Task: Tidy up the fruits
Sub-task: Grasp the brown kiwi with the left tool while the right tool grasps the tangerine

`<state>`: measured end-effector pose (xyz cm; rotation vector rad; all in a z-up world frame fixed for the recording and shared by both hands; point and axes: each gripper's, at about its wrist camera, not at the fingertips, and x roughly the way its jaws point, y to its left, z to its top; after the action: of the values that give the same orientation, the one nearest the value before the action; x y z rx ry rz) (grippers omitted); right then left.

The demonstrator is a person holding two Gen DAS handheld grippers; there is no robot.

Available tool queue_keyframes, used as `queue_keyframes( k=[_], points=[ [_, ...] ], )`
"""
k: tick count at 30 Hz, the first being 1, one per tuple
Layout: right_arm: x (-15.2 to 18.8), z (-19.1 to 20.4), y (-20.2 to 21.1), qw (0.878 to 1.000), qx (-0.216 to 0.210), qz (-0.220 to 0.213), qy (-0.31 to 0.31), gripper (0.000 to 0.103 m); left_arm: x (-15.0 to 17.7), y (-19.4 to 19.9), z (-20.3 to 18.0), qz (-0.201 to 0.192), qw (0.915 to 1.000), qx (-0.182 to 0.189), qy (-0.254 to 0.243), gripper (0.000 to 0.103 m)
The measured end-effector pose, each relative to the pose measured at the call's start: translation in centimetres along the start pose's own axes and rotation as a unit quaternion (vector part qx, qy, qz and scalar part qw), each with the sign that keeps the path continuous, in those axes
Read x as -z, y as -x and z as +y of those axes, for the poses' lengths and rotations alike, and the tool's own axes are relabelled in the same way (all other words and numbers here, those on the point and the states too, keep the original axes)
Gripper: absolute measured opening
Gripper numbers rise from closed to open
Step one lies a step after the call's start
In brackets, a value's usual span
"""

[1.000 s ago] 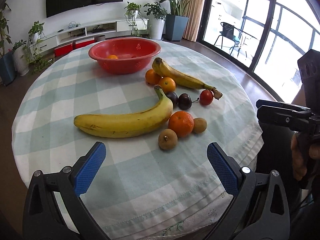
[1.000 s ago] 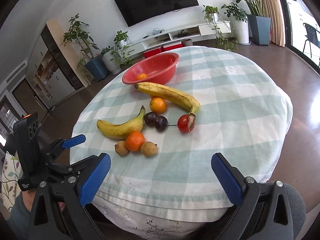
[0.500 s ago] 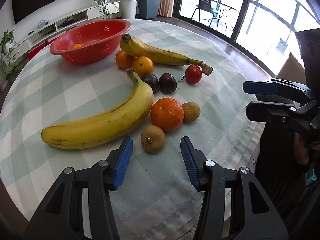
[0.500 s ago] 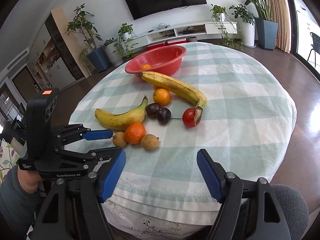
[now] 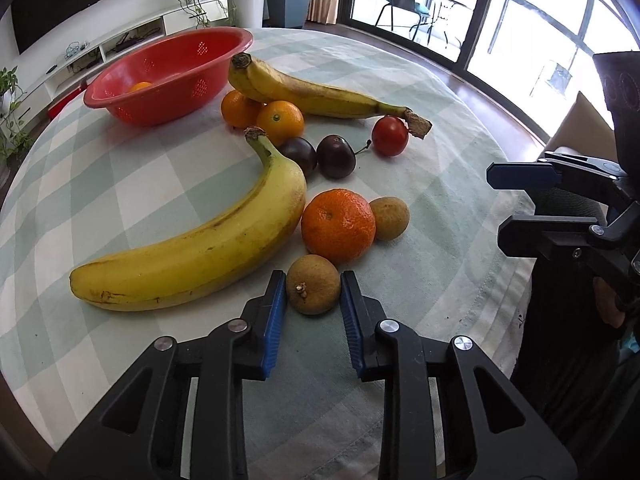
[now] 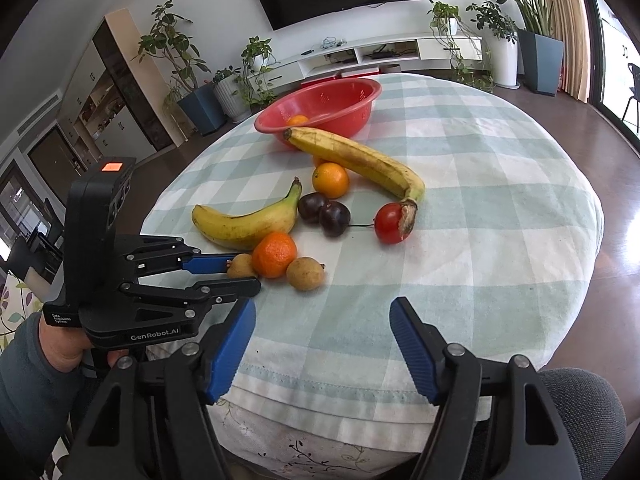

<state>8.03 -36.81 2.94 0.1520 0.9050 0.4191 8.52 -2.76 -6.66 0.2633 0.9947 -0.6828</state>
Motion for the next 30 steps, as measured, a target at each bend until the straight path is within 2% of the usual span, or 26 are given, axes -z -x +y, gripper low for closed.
queue_keyframes(
  k=[8,15,21,27,30],
  points=[
    [-0.2,0.8,-0.7,1.000,0.001,0.008,0.016,0.073,0.8,1.0,0.7,-0.015,0.9996,-0.002,0.025,0.025],
    [-2.0,3.2,-2.1,0.997,-0.009,0.007,0.077,0.072,3.1,4.3,2.1,-0.051,0.9951,0.007,0.084,0.025],
    [-3.7,4.5,-5.3,0.991,-0.013,0.049,0.122,0.069,5.1,6.3,2.3,-0.076,0.9890,0.021,0.125,0.025],
    [-4.2,5.1,-7.6,0.985,-0.010,0.087,0.147,0.066,5.9,6.4,1.8,-0.079,0.9877,0.022,0.133,0.025],
    [-4.4,5.3,-8.5,0.982,-0.005,0.102,0.157,0.061,6.1,6.4,2.1,-0.082,0.9863,0.023,0.141,0.025]
  ],
)
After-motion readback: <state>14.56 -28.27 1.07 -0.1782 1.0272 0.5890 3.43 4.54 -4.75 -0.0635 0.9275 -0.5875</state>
